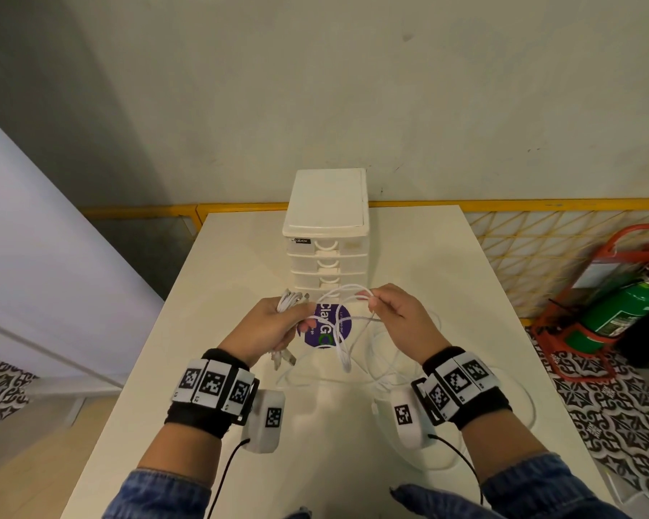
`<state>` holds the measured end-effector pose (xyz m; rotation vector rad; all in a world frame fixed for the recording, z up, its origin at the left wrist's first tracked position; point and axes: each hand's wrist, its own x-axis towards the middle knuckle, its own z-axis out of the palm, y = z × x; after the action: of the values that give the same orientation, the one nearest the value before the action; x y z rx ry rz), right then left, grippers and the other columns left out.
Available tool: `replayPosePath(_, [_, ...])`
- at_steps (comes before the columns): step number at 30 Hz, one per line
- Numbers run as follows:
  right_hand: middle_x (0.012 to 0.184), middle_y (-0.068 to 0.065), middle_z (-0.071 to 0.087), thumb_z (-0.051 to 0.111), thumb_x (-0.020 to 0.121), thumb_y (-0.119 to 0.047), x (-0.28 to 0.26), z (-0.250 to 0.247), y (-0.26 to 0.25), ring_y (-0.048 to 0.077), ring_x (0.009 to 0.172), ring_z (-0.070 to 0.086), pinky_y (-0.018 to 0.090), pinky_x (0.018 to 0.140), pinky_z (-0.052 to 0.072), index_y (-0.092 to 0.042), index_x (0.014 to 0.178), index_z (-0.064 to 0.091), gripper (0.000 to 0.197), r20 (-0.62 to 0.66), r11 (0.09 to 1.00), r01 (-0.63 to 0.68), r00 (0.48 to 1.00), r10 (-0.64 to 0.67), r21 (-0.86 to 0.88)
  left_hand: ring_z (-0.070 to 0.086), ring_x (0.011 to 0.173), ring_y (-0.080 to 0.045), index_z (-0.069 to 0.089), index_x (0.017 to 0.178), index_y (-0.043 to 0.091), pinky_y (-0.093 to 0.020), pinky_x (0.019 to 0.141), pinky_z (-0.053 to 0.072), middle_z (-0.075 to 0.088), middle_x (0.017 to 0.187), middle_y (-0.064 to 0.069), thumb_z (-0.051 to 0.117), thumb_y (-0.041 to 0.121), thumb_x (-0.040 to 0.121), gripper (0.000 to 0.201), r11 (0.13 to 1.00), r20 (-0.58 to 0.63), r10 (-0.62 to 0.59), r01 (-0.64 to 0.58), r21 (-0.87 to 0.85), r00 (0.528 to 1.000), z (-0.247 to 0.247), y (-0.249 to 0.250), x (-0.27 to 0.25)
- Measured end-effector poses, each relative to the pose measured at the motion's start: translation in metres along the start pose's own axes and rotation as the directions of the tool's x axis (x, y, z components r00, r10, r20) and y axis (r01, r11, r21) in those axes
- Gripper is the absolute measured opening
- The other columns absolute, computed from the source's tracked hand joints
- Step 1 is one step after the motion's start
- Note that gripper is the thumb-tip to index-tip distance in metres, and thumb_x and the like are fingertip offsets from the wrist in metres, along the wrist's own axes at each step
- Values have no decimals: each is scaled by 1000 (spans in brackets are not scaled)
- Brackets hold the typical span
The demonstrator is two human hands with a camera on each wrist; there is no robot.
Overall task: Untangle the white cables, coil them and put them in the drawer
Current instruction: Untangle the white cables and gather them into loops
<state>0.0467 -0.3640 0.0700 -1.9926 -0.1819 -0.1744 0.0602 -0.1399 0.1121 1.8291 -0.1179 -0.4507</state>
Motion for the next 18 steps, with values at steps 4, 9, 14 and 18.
replayPosePath(4, [79, -11, 56, 51, 93, -6, 0, 1, 1, -2, 78, 54, 11, 76, 39, -13, 116, 64, 27, -34, 1000, -4, 999, 4, -7, 27, 37, -12, 68, 65, 11, -21, 41, 25, 35, 40, 0, 58, 34, 92, 36, 1000, -4, 24, -24, 18, 1000, 7, 1, -2])
replayPosePath(9, [79, -18, 61, 58, 90, -8, -1, 6, -6, -4, 76, 57, 16, 75, 42, -19, 110, 67, 25, -113, 1000, 23, 993, -21, 19, 27, 39, -8, 65, 50, 27, -20, 42, 23, 42, 40, 10, 72, 17, 83, 35, 1000, 53, 25, -24, -15, 998, 17, 8, -5])
replayPosePath(14, [77, 0, 69, 49, 93, -3, -3, 0, -14, -5, 85, 64, 5, 82, 40, -29, 124, 48, 40, -136, 998, 37, 990, -29, 59, 28, 42, -12, 54, 68, 10, -21, 43, 23, 37, 46, 4, 72, 10, 82, 23, 998, 55, 35, -32, -51, 998, 16, 4, -3])
replayPosePath(18, [81, -6, 70, 48, 94, -6, -3, 6, -17, -5, 84, 64, 11, 74, 45, -32, 92, 45, 26, -131, 1000, -5, 991, 8, 17, 30, 38, -7, 59, 70, 10, -19, 43, 25, 49, 41, 8, 60, 10, 92, 22, 991, 31, 95, -92, -96, 995, 22, 9, -5])
